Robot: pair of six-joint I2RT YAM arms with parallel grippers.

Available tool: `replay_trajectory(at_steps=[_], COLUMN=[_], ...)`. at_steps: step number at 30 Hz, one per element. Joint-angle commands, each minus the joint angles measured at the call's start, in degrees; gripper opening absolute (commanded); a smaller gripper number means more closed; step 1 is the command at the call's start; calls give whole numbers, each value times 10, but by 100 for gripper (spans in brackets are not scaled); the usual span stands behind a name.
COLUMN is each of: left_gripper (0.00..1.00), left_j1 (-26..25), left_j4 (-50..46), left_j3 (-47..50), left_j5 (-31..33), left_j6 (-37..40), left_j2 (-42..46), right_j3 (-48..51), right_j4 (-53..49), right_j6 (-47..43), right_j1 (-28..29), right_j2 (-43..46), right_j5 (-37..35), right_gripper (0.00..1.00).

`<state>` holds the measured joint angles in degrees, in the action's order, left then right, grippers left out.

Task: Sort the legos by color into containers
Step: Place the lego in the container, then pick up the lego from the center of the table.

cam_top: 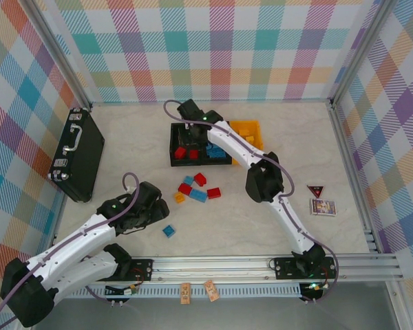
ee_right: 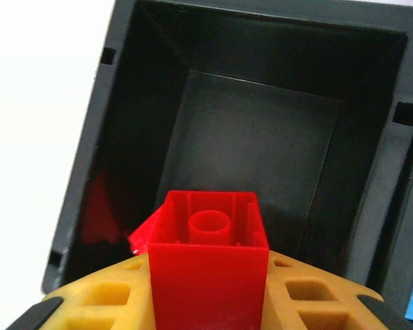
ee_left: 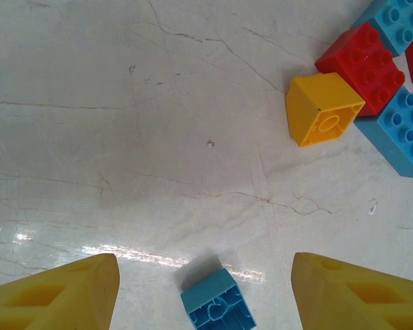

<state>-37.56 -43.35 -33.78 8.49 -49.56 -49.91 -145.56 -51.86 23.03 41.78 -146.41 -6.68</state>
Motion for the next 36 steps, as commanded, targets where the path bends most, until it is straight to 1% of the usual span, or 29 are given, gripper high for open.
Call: replay_trajectory(at_steps=[1,4,7,8,11,16,18,27,36], left_gripper=[67,66,66,66,67,67,67,67,67], left_j1=[5,5,5,5,5,5,5,5,5], left_j4=[1,4,0,-1,0,1,4,6,44], left_j3=[5,6,5,5,3,-6,-9,-26,-35], left_j5=[-3,-4,-3,-3,-2,1,0,3,-34], left_j6=[-4,-4,-4,-4,-4,-4,-1,11,38], left_j2=[-10,-10,-9,-8,-7,-5,0,-3,-22], right_j3=[-36,-36,-37,-37,-36,-31,-13,218,465], right_j4=[-14,-11,-12,-13,-13,-18,-15,68,137], right_j6=[-8,-12,-14,-14,-16,-28,-33,-31,-9], right_j1=[-2,-1,-2,-2,-1,6,11,25,28], right_j2=[-18,-23,-21,-19,-10,20,43,220,374], right_j5=[-21,-27,-36,-36,-34,-33,-30,-17,9], right_gripper=[33,36,47,48,51,50,50,52,53])
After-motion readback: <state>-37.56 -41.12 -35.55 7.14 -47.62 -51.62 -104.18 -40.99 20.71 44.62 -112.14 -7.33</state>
